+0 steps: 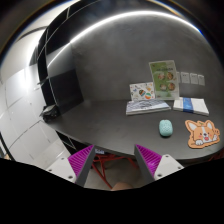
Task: Arrange mouse
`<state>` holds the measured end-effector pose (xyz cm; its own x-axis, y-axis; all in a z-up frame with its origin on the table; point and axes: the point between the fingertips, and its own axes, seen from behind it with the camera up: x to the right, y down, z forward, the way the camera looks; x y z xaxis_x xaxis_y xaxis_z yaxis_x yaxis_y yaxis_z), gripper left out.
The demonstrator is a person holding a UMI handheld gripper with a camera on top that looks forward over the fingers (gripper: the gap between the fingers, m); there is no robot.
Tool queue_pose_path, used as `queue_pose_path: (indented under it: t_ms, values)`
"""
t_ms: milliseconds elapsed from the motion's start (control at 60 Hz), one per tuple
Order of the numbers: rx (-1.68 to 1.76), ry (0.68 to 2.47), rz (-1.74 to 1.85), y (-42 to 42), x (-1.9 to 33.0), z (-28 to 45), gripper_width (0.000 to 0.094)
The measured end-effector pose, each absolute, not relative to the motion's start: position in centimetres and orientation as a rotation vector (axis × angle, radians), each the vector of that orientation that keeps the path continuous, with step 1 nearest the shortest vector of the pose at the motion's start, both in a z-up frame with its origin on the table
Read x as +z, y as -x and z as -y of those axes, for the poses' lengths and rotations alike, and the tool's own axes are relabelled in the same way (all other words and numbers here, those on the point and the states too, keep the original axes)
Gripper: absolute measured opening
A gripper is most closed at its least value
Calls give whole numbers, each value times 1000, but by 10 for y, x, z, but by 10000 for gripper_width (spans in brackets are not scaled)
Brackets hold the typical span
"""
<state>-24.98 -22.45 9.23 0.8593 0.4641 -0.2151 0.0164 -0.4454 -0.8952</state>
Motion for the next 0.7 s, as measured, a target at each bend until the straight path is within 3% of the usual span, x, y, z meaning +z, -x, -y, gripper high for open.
queue_pose_path:
  t_ms: [183,483,700]
  values:
    - [427,1975,296,208,77,181,824]
    - [107,1988,194,112,32,45,811]
    - [129,2105,192,110,-6,9,703]
